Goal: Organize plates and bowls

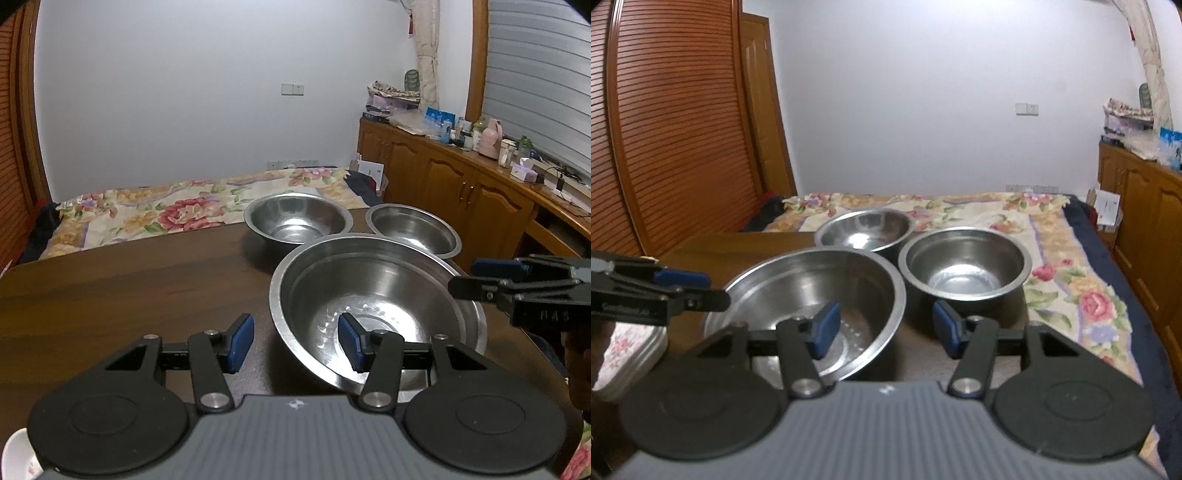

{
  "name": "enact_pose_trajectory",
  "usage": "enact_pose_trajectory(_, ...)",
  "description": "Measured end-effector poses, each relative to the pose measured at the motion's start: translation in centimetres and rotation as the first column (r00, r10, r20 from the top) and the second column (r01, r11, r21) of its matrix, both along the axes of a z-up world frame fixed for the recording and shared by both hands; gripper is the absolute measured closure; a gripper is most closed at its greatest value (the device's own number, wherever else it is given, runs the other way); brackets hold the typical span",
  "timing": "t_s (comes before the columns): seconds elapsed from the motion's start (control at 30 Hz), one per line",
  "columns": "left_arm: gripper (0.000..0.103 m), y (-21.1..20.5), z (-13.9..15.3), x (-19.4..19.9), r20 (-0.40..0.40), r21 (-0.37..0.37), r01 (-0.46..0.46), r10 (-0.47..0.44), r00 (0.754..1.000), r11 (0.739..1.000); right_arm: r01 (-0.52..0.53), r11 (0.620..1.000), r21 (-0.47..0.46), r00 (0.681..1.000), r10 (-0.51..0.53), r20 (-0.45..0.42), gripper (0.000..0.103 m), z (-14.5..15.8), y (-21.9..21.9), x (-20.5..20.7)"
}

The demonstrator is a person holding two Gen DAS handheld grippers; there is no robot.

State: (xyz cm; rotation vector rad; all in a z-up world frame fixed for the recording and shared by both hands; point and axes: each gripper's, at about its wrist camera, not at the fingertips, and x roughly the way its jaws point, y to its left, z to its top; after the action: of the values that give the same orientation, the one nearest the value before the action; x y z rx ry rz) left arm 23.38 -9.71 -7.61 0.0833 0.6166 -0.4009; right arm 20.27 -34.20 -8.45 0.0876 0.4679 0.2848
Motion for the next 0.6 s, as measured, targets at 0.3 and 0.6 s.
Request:
enact_pose_trajectory(0.3,0.059,-0.6,-0.9,1.3,-0.038,-0.013,0.007,-0.008,0.999,1.000,-0.025,0.999,0.035,0.999,0.026,-0.043,0.046,-0.7,0.2,0.7)
enact_pose_trajectory(0.6,0.075,-0.5,-1.6,2.5,-0.070,0.004,-0.018,0.018,0.997,1.000,-0.039,0.997,0.067,0.996,0.044,-0.079,0.047,-1.0,0.4,1.8)
